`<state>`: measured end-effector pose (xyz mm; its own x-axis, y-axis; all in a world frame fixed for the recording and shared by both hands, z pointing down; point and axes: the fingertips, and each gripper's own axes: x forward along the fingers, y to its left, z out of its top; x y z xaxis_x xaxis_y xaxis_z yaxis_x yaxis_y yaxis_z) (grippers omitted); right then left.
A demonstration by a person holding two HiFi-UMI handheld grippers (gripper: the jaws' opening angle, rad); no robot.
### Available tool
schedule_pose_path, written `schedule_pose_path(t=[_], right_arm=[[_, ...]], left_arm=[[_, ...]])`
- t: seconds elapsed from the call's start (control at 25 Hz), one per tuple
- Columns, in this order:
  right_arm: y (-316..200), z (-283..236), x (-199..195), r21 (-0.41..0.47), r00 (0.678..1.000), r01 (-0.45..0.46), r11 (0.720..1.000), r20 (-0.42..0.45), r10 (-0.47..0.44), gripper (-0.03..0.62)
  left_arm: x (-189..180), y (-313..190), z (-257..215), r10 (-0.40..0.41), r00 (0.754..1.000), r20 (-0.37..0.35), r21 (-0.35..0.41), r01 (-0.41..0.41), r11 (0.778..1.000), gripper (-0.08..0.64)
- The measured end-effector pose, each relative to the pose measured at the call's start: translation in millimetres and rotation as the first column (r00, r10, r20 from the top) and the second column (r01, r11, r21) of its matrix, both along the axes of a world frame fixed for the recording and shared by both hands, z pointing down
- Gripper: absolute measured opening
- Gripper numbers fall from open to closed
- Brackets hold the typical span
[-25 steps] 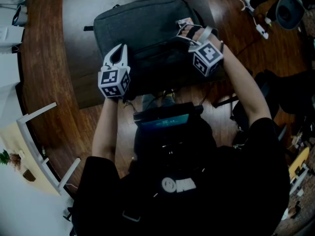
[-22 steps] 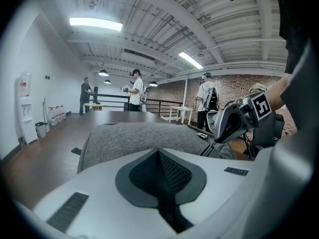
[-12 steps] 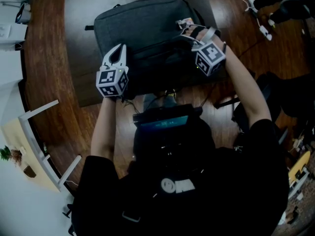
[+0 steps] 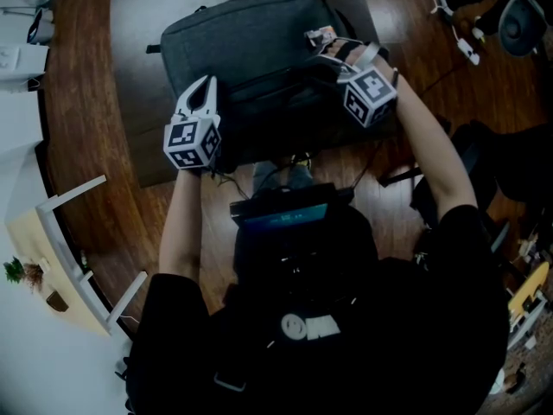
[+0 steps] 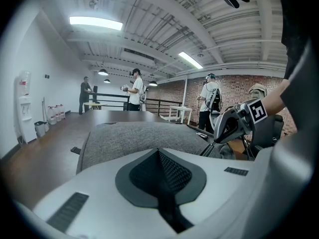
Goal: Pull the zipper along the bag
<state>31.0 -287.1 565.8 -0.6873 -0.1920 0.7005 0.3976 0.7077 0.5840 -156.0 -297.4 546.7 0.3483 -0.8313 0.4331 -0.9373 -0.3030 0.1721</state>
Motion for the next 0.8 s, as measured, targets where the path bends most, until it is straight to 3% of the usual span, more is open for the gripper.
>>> schedule_pose_path(t=[0.8], right_arm=[[-0.3, 3.4, 4.4, -0.012, 0.998, -0.051, 0.999, -0.023, 0.051, 0.031]], left_arm=[[-0.1, -0.1, -0.2, 0.011, 1.0, -0.023, -0.006, -0.011, 1.0, 0.003]])
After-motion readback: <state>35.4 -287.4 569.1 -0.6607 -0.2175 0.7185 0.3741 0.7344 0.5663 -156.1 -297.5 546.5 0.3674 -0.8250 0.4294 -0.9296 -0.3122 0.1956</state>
